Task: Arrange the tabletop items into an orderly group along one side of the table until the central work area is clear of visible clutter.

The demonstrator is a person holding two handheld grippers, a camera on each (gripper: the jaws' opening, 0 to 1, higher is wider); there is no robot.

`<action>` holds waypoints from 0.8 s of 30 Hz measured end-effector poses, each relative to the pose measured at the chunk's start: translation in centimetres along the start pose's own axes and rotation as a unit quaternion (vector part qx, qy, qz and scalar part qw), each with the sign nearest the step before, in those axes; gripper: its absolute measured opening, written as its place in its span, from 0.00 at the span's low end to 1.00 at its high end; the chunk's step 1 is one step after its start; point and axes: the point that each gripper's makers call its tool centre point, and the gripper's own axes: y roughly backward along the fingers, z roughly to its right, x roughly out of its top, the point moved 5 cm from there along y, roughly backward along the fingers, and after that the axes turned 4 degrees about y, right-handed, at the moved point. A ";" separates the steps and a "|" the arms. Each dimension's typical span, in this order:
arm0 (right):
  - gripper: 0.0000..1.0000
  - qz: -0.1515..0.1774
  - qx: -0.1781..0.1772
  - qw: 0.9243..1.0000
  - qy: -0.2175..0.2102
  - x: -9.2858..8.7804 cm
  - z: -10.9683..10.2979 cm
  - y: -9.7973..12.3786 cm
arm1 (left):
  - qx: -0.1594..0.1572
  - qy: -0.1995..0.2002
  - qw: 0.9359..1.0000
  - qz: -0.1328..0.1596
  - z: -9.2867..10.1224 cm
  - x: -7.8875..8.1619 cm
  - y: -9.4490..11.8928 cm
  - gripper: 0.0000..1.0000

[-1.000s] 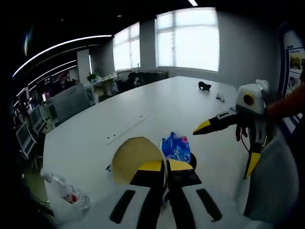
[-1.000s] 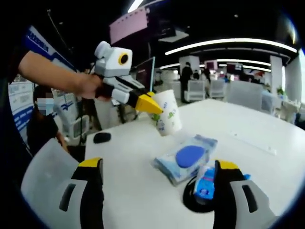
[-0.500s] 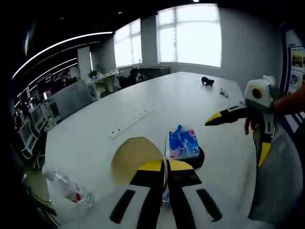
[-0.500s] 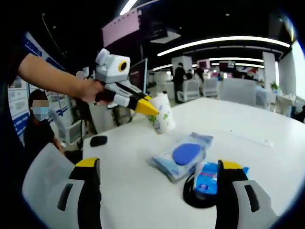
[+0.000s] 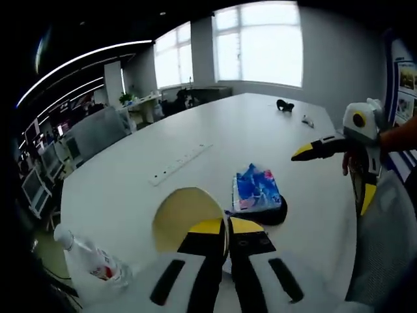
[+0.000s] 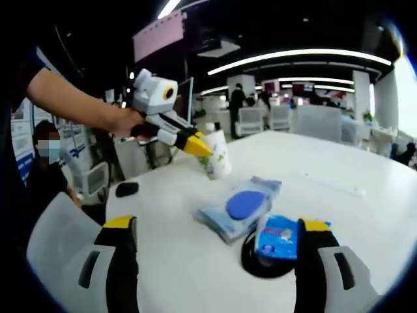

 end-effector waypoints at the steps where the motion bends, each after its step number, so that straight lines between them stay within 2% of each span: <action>1: 1.00 0.000 -0.001 1.000 0.001 0.0 0.0 0.0 | 0.001 -0.003 1.000 -0.002 -0.1 -0.1 0.0 0.01; 11: 1.00 -0.002 -0.013 1.000 -0.010 -0.5 0.5 0.1 | 0.015 -0.008 1.000 -0.016 -1.7 -0.7 -0.7 0.01; 18: 1.00 0.000 -0.015 0.999 -0.033 -1.0 0.7 -0.1 | 0.019 -0.006 0.999 -0.027 -2.8 -1.4 -1.5 0.01; 24: 1.00 -0.005 -0.021 0.999 -0.036 -1.4 0.8 -0.2 | 0.024 -0.010 0.999 -0.036 -3.8 -1.7 -2.5 0.01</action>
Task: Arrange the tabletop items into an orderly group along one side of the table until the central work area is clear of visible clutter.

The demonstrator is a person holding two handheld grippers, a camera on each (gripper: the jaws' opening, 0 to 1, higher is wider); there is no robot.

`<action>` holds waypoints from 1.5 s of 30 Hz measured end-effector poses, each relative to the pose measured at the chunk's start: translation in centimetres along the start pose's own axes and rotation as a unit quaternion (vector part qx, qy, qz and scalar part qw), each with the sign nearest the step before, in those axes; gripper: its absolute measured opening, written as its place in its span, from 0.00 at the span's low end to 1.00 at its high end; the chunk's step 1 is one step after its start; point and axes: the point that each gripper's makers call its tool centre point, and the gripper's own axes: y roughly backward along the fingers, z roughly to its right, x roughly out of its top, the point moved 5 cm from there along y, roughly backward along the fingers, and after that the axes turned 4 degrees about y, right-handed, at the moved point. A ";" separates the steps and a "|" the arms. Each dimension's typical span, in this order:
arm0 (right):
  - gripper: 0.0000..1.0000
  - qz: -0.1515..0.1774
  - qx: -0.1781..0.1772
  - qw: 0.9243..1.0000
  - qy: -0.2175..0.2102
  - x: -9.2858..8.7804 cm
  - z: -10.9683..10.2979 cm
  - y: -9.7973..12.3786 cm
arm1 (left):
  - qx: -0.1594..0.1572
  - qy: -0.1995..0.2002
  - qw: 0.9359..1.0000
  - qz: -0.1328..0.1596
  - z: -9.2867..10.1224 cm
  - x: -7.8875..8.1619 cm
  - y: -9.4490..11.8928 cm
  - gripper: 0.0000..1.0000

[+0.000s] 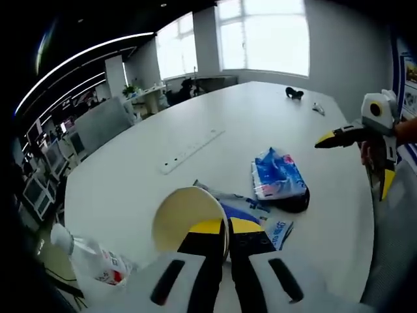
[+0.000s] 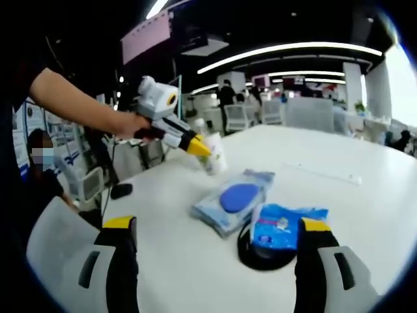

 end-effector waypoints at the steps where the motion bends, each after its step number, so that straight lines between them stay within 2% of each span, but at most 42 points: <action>1: 1.00 0.001 -0.001 1.000 -0.001 0.0 0.0 0.0 | 0.001 0.000 1.000 -0.001 -0.1 0.0 -0.1 0.01; 12: 1.00 0.006 -0.007 1.000 -0.009 0.3 0.6 -0.3 | 0.007 0.004 1.000 -0.013 -1.8 -1.1 -1.3 0.01; 23: 1.00 0.007 -0.010 1.000 -0.014 0.3 1.1 -0.6 | 0.030 0.004 0.999 -0.026 -3.9 -1.9 -1.9 0.01; 32: 1.00 -0.002 -0.013 1.000 -0.020 -0.4 1.5 -0.8 | 0.045 -0.006 0.998 -0.039 -4.9 -2.6 -2.8 0.01; 45: 1.00 -0.010 -0.022 0.999 -0.031 -1.3 2.4 -1.0 | 0.057 -0.043 0.995 -0.063 -6.4 -4.1 -4.5 0.01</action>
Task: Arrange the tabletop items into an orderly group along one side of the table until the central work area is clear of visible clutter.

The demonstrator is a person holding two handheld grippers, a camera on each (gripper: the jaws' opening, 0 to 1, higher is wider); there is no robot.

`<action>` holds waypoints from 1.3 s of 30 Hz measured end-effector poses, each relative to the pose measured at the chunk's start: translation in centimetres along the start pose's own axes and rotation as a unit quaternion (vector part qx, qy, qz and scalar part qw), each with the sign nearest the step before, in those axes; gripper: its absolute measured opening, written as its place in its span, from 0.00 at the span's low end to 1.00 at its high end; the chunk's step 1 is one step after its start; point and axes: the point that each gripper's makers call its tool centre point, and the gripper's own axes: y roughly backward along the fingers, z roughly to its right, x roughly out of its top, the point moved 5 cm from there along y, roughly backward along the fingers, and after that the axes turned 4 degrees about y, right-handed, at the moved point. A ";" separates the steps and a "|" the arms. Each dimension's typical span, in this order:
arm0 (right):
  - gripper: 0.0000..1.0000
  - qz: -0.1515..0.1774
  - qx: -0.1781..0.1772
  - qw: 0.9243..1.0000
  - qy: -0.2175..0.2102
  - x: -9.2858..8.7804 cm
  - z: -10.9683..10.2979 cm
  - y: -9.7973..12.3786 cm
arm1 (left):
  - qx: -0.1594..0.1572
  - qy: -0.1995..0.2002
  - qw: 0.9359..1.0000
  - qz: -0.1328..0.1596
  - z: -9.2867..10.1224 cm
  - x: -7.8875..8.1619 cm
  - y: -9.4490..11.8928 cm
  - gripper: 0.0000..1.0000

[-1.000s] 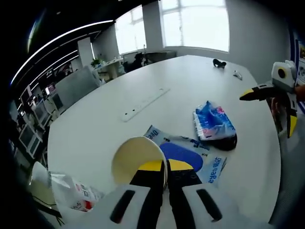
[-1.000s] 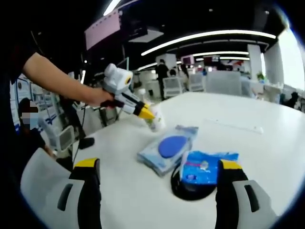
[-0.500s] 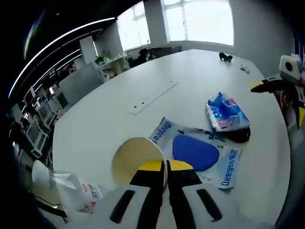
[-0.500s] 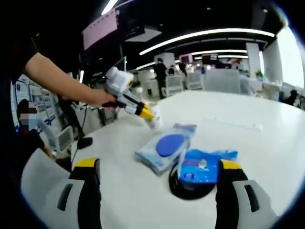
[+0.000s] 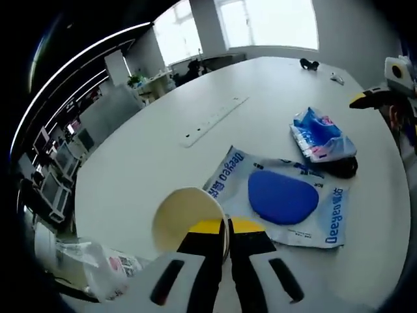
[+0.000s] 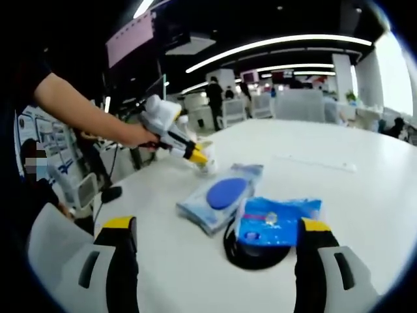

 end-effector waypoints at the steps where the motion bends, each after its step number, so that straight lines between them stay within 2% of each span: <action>1: 1.00 -0.001 -0.001 1.000 -0.002 -0.1 0.1 0.0 | 0.001 -0.005 1.000 -0.001 -0.1 0.0 -0.1 0.01; 2: 1.00 -0.001 -0.001 1.000 -0.003 -0.1 0.1 0.0 | 0.005 -0.016 1.000 -0.007 -0.2 -0.1 -0.2 0.01; 13: 1.00 -0.004 -0.002 1.000 -0.010 -0.7 0.1 0.0 | 0.007 -0.011 1.000 -0.017 -0.7 -0.1 -0.7 0.03; 18: 1.00 -0.004 0.000 1.000 -0.012 -0.8 0.0 -0.2 | 0.015 -0.010 1.000 -0.018 -1.2 0.0 -0.7 0.12; 37: 1.00 0.000 0.002 1.000 -0.016 -0.7 -0.5 -0.2 | 0.028 -0.014 0.999 -0.025 -1.5 -0.5 0.4 0.12; 39: 1.00 -0.001 0.002 1.000 -0.016 -0.7 -0.5 -0.1 | 0.031 -0.008 0.999 -0.019 -1.5 -0.4 0.5 0.13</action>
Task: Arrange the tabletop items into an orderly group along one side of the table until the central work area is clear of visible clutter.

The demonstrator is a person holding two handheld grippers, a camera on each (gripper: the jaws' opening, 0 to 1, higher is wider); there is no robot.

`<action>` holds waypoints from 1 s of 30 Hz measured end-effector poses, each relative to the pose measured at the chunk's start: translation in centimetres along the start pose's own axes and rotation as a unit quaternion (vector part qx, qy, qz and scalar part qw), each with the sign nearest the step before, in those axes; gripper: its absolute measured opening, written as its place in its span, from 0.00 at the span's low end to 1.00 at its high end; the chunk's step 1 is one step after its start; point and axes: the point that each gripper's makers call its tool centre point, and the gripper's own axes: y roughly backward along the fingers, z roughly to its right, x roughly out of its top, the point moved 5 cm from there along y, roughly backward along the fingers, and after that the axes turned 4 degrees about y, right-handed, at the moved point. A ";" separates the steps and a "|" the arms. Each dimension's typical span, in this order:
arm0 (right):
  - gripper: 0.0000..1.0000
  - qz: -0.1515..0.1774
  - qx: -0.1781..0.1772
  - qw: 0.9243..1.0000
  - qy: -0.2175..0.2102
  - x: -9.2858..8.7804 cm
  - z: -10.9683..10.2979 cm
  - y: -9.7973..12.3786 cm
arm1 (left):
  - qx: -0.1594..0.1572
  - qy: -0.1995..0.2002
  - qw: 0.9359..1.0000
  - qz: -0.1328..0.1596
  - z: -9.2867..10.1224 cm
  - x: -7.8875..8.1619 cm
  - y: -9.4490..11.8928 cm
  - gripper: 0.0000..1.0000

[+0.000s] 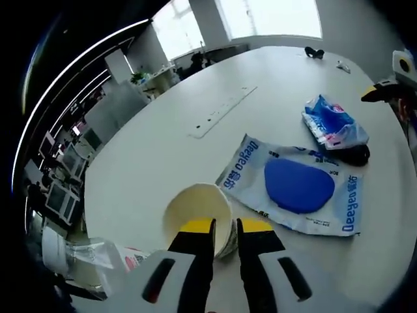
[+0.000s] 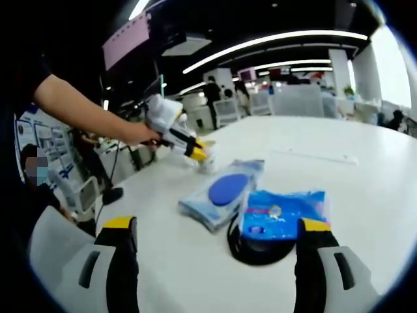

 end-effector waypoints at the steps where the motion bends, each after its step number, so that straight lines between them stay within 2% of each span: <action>1: 1.00 0.000 0.000 1.000 -0.001 0.0 0.0 0.0 | 0.000 0.000 1.000 0.000 0.0 0.0 0.0 0.13; 12: 1.00 0.003 0.000 1.000 0.001 0.4 -0.2 0.4 | 0.008 -0.003 1.000 0.013 0.3 0.4 1.1 0.27; 20: 0.98 0.007 -0.001 1.000 0.008 0.9 -0.3 0.6 | 0.016 -0.005 0.999 0.031 0.4 1.3 2.1 0.35; 27: 0.95 0.014 -0.002 1.000 0.010 1.5 -0.5 0.9 | 0.021 0.009 0.999 0.046 0.5 2.3 3.2 0.40; 30: 0.96 0.016 -0.001 1.000 0.012 1.8 -0.5 0.9 | 0.018 0.018 0.998 0.050 0.7 2.6 3.5 0.48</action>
